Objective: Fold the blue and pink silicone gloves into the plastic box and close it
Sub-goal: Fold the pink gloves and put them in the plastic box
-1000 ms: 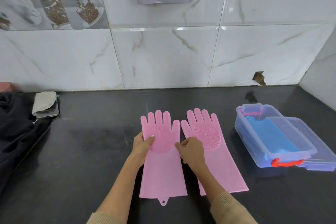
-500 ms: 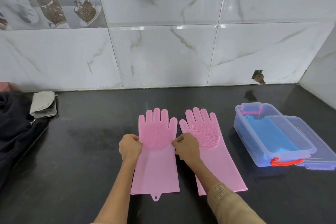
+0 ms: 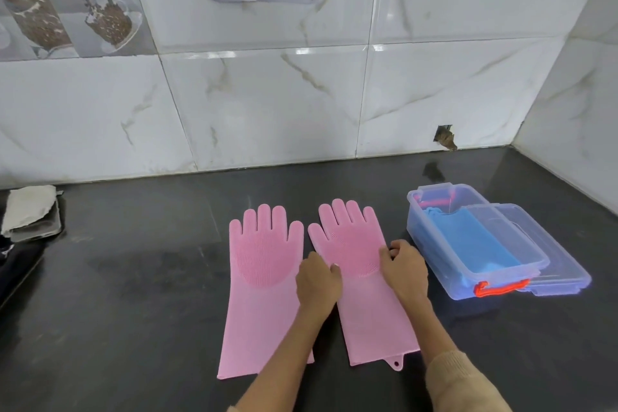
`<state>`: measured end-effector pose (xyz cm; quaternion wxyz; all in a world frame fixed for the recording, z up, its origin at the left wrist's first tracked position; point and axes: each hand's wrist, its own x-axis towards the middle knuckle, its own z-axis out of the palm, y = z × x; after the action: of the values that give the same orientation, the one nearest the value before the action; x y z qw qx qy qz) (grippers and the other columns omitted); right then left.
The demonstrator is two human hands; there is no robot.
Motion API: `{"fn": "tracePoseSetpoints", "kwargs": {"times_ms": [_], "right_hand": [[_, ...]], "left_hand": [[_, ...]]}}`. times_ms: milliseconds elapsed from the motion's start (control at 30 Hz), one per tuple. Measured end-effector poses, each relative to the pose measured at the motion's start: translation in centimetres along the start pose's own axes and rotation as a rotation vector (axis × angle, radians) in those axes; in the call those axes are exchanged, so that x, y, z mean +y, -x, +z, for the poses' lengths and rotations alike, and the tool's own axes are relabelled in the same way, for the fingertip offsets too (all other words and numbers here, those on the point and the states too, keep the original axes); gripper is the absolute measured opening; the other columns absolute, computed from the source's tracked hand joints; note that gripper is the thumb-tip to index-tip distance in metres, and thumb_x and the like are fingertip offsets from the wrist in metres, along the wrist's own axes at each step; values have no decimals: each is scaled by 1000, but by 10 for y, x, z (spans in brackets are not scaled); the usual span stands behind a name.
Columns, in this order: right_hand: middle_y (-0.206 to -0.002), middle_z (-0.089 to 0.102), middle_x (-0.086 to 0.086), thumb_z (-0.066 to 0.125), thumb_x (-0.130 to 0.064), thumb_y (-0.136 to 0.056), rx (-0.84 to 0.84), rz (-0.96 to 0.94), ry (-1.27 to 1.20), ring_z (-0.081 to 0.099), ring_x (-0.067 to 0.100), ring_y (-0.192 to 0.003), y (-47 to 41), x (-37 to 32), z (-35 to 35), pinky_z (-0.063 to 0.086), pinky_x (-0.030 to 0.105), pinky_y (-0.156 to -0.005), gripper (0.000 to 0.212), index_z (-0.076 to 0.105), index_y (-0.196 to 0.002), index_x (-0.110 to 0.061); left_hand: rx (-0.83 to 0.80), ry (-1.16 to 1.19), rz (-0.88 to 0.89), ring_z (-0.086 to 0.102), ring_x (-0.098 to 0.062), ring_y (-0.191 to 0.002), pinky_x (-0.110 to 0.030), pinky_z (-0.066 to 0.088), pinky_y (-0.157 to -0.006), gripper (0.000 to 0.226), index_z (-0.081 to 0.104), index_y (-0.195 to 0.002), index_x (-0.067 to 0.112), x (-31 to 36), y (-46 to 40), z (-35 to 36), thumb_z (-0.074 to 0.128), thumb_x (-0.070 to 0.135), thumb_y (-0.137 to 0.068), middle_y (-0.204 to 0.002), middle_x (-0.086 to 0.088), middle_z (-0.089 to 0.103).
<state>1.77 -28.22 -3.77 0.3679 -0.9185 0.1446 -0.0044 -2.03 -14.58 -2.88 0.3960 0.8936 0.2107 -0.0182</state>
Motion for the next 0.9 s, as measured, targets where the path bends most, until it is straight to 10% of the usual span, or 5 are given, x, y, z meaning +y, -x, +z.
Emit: {"fn": "tracePoseSetpoints", "kwargs": {"times_ms": [400, 533, 733, 900], "right_hand": [[-104, 69, 1, 49, -37, -94, 181, -85, -2, 64, 14, -88, -3, 10, 15, 54, 31, -85, 26, 62, -108, -19], [-119, 63, 6, 43, -32, -98, 4, -105, -159, 59, 17, -100, -10, 6, 15, 48, 34, -94, 30, 56, -120, -15], [-108, 61, 0, 37, -23, -100, -222, -206, -553, 57, 3, -85, -7, -27, 16, 44, 10, -65, 30, 53, -121, -9], [-110, 61, -11, 36, -18, -100, -256, -372, -706, 57, -8, -92, 7, -70, 28, 43, 0, -68, 29, 51, -125, -19]], "left_hand": [[178, -47, 62, 59, -25, -90, -31, 44, -71, 25, 50, -116, 7, 2, -10, 23, 35, 20, -100, -110, -10, 54], [113, 132, 188, 52, -17, -83, -23, 42, -74, 27, 52, -119, 6, 0, -19, 17, 34, 13, -100, -109, -11, 52], [43, 272, 316, 40, -1, -63, -6, 35, -54, 29, 55, -106, 16, -2, -28, -30, 28, 8, -98, -77, 8, 45], [174, 173, 289, 40, -18, -106, -35, 34, -105, 33, 49, -106, 41, -32, -41, -89, 23, 25, -93, -103, 2, 49]]}}
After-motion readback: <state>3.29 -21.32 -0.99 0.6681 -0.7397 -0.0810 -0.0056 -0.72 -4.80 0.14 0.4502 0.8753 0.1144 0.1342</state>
